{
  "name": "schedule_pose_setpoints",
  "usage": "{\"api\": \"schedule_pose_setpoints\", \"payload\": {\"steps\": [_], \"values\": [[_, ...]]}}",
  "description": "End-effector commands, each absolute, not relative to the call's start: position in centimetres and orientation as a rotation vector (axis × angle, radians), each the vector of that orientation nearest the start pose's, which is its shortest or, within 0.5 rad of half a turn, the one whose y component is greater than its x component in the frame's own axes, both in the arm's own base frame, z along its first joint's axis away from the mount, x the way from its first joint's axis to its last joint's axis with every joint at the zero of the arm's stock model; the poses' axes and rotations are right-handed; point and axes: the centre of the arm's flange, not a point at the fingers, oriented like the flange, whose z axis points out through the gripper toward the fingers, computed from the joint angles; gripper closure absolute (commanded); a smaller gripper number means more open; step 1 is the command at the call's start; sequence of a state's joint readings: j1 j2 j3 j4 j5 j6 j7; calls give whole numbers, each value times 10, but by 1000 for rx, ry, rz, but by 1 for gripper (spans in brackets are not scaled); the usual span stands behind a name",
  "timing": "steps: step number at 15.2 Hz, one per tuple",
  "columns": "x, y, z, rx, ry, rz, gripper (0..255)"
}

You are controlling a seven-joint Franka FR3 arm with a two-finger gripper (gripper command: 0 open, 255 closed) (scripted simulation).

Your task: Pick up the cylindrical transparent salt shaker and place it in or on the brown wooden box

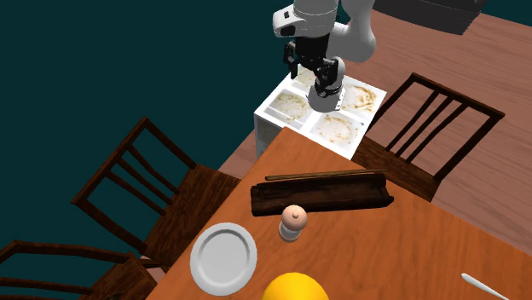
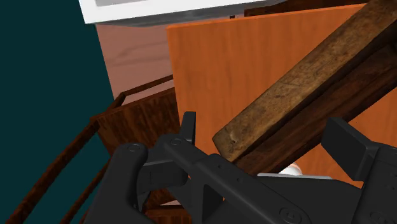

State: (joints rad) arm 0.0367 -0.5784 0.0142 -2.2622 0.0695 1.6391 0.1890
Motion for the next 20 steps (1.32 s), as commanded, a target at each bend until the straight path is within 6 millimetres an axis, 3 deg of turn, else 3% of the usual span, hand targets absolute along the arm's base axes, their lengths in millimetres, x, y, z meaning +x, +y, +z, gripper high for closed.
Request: {"api": "schedule_pose_setpoints", "payload": {"steps": [1,20], "values": [[392,36,558,-3068,221,70,0],[590,127,456,-2990,166,6,0]]}}
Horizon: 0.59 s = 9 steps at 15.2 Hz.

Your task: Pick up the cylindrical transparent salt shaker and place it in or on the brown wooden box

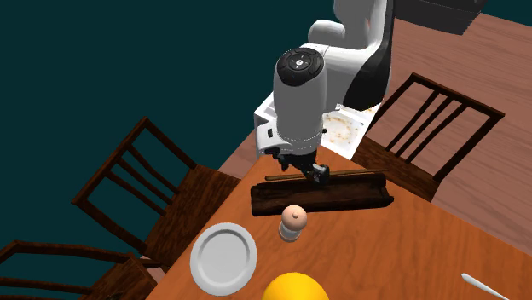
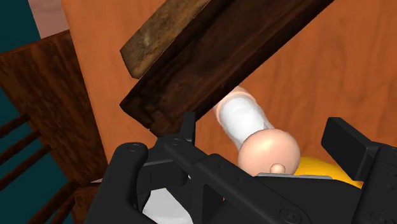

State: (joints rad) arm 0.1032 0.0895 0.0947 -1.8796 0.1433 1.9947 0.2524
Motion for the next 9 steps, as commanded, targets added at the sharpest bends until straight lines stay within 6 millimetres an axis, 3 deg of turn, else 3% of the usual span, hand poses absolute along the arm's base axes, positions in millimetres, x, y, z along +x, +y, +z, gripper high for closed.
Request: {"api": "schedule_pose_setpoints", "payload": {"steps": [1,5,9], "values": [[600,132,451,-2986,163,2,0],[639,151,434,-2971,153,-10,0],[639,155,413,-2971,153,-10,0]]}}
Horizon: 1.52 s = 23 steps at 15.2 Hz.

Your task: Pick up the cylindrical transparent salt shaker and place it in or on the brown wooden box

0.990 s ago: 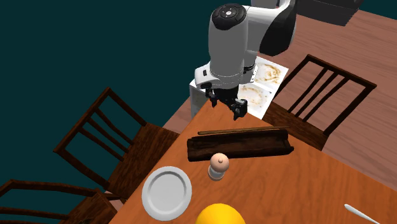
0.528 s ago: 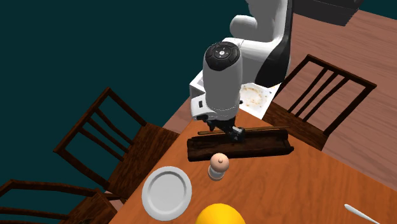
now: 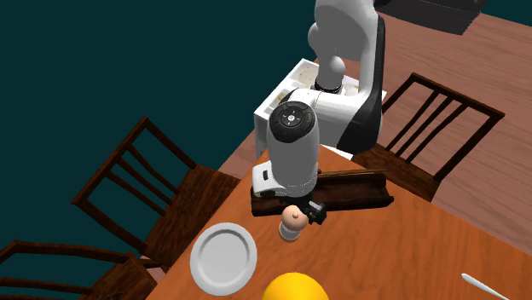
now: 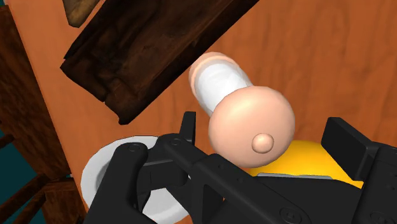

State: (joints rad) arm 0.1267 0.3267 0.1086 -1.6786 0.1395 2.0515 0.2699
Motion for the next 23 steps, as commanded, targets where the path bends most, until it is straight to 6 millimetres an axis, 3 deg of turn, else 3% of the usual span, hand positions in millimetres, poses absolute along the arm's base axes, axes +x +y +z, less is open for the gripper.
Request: {"api": "schedule_pose_setpoints", "payload": {"steps": [1,4,11,12,21,23], "values": [[639,156,408,-2971,153,-10,0],[639,158,394,-2971,153,-10,0],[639,158,394,-2971,153,-10,0],[639,158,394,-2971,153,-10,255],[639,158,394,-2971,153,-10,255],[639,158,405,-2971,153,-10,255]]}}
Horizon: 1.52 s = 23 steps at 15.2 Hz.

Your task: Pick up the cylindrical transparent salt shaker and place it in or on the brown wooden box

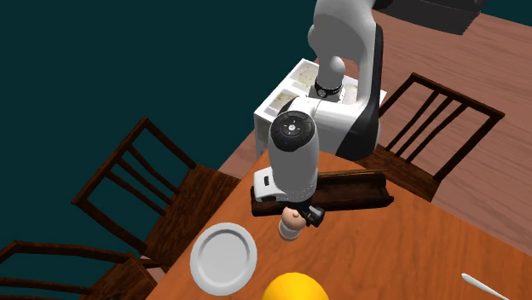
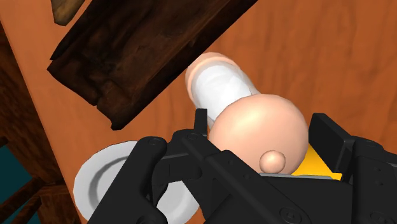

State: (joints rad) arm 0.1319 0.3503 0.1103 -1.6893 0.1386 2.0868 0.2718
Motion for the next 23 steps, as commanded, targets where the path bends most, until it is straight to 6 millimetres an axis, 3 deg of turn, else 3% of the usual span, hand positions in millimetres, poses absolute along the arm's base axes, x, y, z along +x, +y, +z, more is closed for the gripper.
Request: {"api": "schedule_pose_setpoints", "payload": {"steps": [1,23], "values": [[639,158,410,-2971,153,-10,255],[639,158,526,-2971,153,-10,255]]}}
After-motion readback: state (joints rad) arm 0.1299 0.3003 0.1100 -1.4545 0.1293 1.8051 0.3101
